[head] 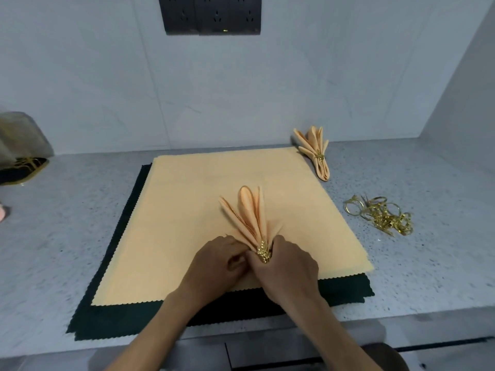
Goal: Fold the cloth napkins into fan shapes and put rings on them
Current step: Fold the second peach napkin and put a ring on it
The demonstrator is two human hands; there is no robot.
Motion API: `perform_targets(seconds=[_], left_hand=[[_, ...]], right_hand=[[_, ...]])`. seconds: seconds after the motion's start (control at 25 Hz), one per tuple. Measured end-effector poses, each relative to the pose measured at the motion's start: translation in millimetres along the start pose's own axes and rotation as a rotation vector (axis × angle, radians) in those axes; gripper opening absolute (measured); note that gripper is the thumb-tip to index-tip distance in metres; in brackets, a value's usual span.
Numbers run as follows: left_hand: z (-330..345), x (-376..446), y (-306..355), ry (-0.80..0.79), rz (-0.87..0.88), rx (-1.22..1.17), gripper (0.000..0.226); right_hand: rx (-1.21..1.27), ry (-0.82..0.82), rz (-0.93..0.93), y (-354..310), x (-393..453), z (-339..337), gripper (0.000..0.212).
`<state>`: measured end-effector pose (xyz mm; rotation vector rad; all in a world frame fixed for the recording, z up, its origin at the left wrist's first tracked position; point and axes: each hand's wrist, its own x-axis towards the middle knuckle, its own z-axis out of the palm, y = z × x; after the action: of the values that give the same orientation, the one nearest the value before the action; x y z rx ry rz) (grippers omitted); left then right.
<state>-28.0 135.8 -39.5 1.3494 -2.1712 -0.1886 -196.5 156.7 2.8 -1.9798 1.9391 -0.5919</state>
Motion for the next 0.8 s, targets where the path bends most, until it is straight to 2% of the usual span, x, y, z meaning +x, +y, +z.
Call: perform_targets(seconds=[0.12, 0.28, 0.44, 0.6, 0.72, 0.8], left_hand=[[7.8, 13.3, 7.3, 0.015, -0.022, -0.037, 0.024], [17.4, 31.6, 15.1, -0.005, 0.02, -0.023, 0.027], [29.7, 45.6, 11.2, 0.007, 0.003, -0.014, 0.025], [40.9, 84.2, 7.1, -0.02, -0.031, 0.048, 0.026], [58.4, 140.2, 7.7, -0.081, -0.04, 0.128, 0.024], [71.8, 171.1, 6.7, -0.139, -0.084, 0.193, 0.034]], right_hand=[[0.029, 0.035, 0.046, 10.3, 10.8, -4.7, 0.038], [0.12, 0.112, 0.102, 34.8, 25.8, -12.9, 0.04], [0.087, 0.252, 0.124, 54.1, 53.5, -31.2, 0.042], [0.026, 0.37, 0.106, 71.0, 100.6, -61.3, 0.039], [-0.048, 0.465, 0.115, 92.8, 158.8, -93.0, 0.044], [-0.098, 0.5, 0.145, 112.7, 202.4, -112.0, 0.048]])
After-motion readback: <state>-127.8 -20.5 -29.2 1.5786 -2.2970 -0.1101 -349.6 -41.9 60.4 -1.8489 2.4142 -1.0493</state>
